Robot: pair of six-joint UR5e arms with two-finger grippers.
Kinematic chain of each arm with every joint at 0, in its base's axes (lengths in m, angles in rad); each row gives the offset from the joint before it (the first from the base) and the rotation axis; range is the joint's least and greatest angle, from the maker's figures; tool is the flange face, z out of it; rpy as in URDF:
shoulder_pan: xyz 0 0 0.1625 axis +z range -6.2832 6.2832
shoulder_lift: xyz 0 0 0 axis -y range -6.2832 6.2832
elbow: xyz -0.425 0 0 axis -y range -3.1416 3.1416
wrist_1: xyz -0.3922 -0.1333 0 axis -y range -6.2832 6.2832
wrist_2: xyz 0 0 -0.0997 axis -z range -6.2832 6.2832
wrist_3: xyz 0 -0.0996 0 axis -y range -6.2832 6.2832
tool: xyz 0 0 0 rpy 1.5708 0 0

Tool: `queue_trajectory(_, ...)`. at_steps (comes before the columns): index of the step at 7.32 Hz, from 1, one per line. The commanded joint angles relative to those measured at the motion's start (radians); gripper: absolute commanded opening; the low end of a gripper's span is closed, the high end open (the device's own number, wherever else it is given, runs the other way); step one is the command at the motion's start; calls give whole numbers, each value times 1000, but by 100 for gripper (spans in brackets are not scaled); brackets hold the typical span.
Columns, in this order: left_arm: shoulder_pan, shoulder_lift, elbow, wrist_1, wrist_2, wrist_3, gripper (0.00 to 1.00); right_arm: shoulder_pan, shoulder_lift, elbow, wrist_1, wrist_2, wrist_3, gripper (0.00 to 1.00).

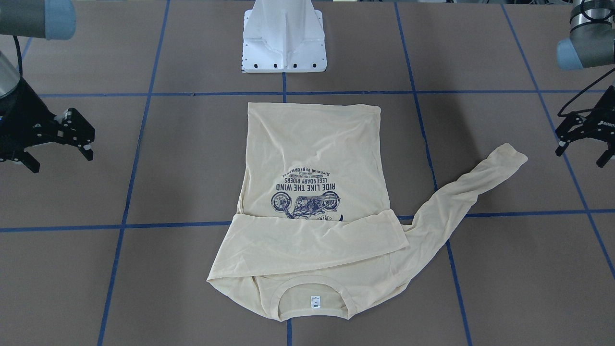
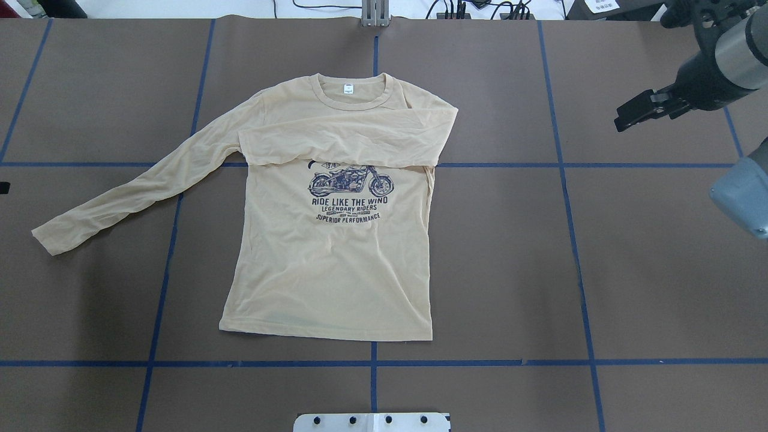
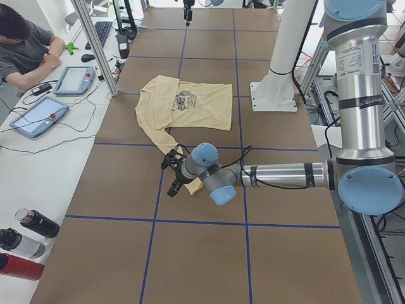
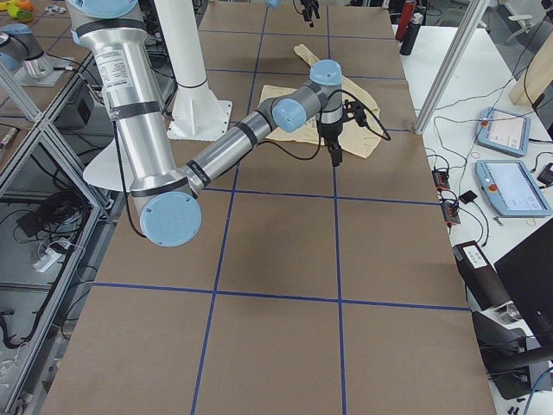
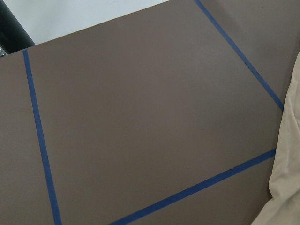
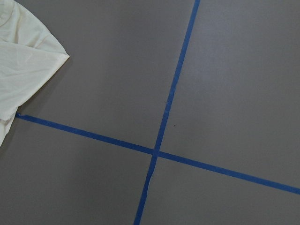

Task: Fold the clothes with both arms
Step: 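Lower the left gripper onto the cuff of the other sleeve and grasp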

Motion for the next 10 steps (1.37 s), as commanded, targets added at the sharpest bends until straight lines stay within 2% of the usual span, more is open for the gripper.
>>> queue_trajectory(1, 72, 7, 87, -100, 70, -40, 98, 9, -25, 3, 22, 8, -9, 100)
queue_trajectory(2, 84, 8, 100, -118, 70, -41, 96, 9, -25, 3, 23, 8, -9, 100)
queue_trajectory(4, 159, 5, 100, -120, 72, -110, 85, 9, -25, 4, 23, 7, -9, 100)
queue_trajectory(6, 184, 5, 101, -128, 83, -114, 76, 9, -25, 4, 23, 7, -9, 100)
queue_trajectory(10, 204, 5, 101, -128, 81, -117, 67, 7, -25, 3, 23, 7, -9, 100)
